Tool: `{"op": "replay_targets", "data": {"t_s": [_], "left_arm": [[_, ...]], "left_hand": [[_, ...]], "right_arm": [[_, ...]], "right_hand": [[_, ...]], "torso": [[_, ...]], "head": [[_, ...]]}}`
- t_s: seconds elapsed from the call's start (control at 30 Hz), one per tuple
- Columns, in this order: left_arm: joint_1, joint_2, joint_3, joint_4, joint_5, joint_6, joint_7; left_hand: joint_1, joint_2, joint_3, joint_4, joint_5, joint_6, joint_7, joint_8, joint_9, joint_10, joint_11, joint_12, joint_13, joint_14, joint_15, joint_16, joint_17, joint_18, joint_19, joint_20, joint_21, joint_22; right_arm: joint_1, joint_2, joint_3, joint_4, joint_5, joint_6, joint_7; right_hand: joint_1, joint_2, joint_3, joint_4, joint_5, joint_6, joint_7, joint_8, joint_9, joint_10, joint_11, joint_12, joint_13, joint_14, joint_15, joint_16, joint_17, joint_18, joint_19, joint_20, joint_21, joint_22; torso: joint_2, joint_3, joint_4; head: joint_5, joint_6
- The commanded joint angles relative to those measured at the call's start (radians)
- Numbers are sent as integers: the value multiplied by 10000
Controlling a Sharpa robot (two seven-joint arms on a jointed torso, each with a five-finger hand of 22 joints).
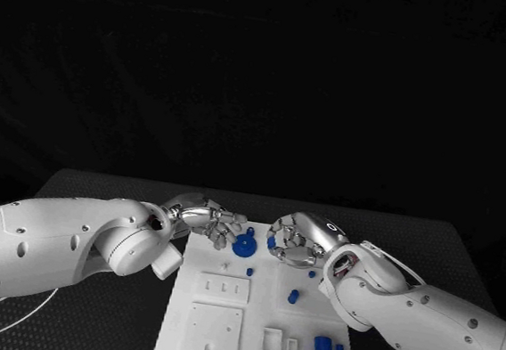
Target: Assemble the parts on the task board
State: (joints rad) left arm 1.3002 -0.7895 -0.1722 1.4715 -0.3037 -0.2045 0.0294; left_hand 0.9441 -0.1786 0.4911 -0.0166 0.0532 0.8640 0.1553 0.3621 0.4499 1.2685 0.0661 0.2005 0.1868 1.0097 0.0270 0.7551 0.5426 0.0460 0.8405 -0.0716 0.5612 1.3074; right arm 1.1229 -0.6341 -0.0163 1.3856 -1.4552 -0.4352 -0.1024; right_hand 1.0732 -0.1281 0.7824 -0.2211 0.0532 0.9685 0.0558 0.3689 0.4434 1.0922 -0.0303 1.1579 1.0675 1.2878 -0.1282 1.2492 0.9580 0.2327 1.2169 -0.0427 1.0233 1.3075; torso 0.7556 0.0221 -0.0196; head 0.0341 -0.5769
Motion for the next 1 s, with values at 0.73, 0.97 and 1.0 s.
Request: {"op": "replay_targets", "data": {"t_s": [0.73, 0.97, 1.0], "left_arm": [[4, 232, -4, 262, -1094, 540, -1577], [4, 237, -4, 245, -1096, 500, -1580], [4, 234, -4, 245, -1096, 493, -1580]], "left_hand": [[-130, -51, 35, 463, -41, 62, -34, -40, -20, 67, -17, 20, 156, -25, -57, 189, 47, 150, -4, -51, 165, 216], [-135, -44, 34, 499, -41, 55, -32, -51, -26, 57, -16, 14, 168, -35, -59, 197, 46, 151, -13, -54, 173, 214], [-134, -43, 35, 500, -41, 54, -32, -52, -26, 56, -16, 14, 168, -36, -59, 197, 46, 152, -13, -55, 174, 214]], "right_arm": [[-1, 513, 6, 581, -1178, -48, -1013], [-2, 518, 6, 706, -1178, 22, -988], [-2, 520, 6, 719, -1178, 28, -989]], "right_hand": [[-124, -41, 228, -21, -34, 791, 266, 191, 123, 122, 22, -33, -37, 103, -52, 7, -8, 291, 78, -38, 15, 87], [-124, -52, 252, -25, -33, 796, 265, 188, 121, 129, 21, -37, -39, 110, -52, 4, -10, 291, 86, -37, 12, 83], [-124, -53, 253, -25, -33, 796, 266, 187, 121, 130, 21, -37, -40, 110, -52, 4, -10, 291, 86, -37, 12, 83]], "torso": [[8, -5, 20], [7, -3, 14], [8, -5, 10]], "head": [[64, 0], [77, 3], [87, 0]]}}
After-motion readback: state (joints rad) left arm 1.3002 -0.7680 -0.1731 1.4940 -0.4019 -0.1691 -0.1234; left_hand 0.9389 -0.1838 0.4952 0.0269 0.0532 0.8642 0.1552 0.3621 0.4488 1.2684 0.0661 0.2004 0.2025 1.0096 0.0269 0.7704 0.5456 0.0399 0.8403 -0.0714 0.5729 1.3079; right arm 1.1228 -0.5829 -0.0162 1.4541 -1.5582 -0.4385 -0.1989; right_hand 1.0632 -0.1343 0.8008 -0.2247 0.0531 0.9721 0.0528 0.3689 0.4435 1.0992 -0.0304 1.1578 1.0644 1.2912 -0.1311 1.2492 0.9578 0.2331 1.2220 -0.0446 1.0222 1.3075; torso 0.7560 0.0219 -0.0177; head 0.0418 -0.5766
